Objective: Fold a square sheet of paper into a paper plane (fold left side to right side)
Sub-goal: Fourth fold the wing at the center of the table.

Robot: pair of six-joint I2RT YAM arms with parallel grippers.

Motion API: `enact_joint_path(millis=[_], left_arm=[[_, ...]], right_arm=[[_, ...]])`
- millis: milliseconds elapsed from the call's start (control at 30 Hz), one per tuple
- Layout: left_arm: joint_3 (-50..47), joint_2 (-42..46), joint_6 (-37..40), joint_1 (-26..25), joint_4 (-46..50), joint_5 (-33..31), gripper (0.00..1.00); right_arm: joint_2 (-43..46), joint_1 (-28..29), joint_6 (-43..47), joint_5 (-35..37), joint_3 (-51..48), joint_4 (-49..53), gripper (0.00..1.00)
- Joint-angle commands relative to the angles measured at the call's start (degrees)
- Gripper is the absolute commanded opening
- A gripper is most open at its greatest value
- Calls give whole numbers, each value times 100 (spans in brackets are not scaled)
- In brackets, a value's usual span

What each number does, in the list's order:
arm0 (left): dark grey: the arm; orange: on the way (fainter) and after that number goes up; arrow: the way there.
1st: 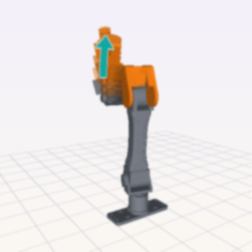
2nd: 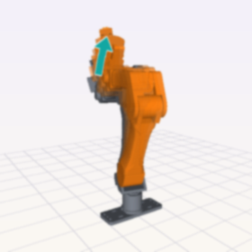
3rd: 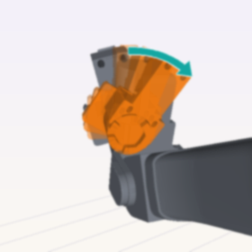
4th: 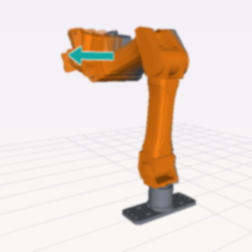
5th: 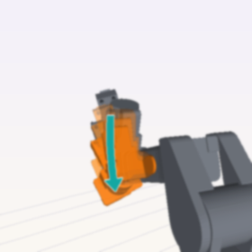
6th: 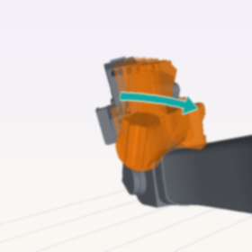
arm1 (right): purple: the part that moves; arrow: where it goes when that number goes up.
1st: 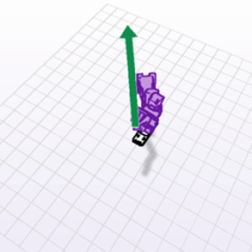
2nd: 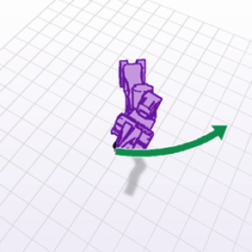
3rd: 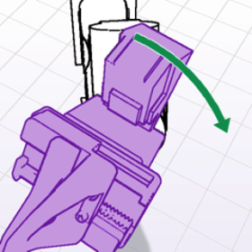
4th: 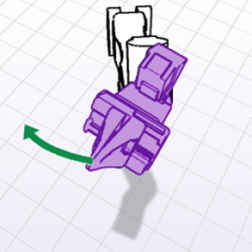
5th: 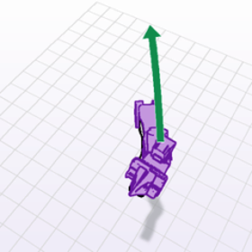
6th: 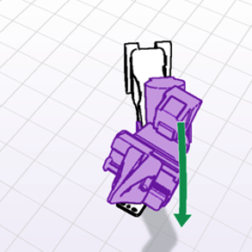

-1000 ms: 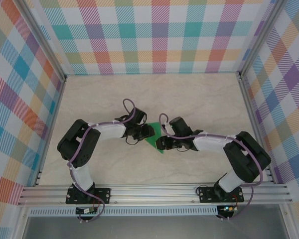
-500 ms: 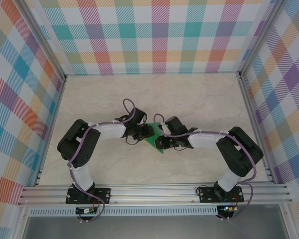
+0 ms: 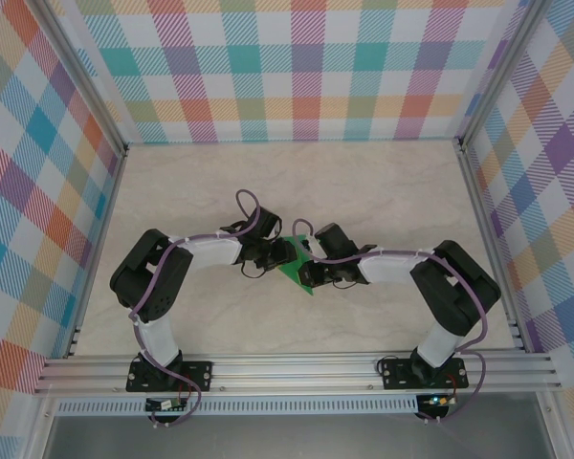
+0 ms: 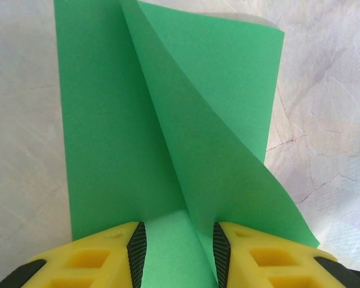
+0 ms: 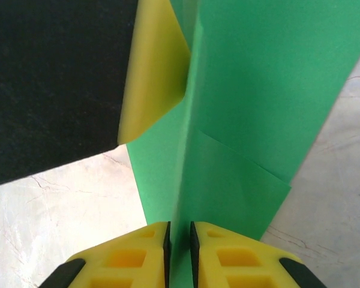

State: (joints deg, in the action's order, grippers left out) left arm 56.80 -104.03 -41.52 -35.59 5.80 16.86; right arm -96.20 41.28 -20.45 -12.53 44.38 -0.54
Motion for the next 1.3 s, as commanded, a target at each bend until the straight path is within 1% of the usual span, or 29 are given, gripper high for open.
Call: enact_joint_path(millis=[0, 267, 700, 1000, 1167, 1267], left_arm=[[-21, 189, 90, -70, 185, -96, 37], [-59, 153, 79, -70, 162, -96, 37], [-39, 128, 67, -66, 176, -121, 37], [-37, 88, 61, -70, 171, -112, 37], [-35, 92, 65, -70, 180, -122, 37], [-44, 94, 65, -70, 184, -122, 37]], right_arm=[[-136, 17, 175, -144, 68, -149, 16], [-213, -109, 249, -363, 12, -319, 12], [-231, -269, 146, -658, -96, -459, 11], [-197, -293, 102, -733, -121, -483, 13], [-168, -304, 98, -746, -131, -496, 18], [-85, -319, 81, -742, -149, -507, 23]])
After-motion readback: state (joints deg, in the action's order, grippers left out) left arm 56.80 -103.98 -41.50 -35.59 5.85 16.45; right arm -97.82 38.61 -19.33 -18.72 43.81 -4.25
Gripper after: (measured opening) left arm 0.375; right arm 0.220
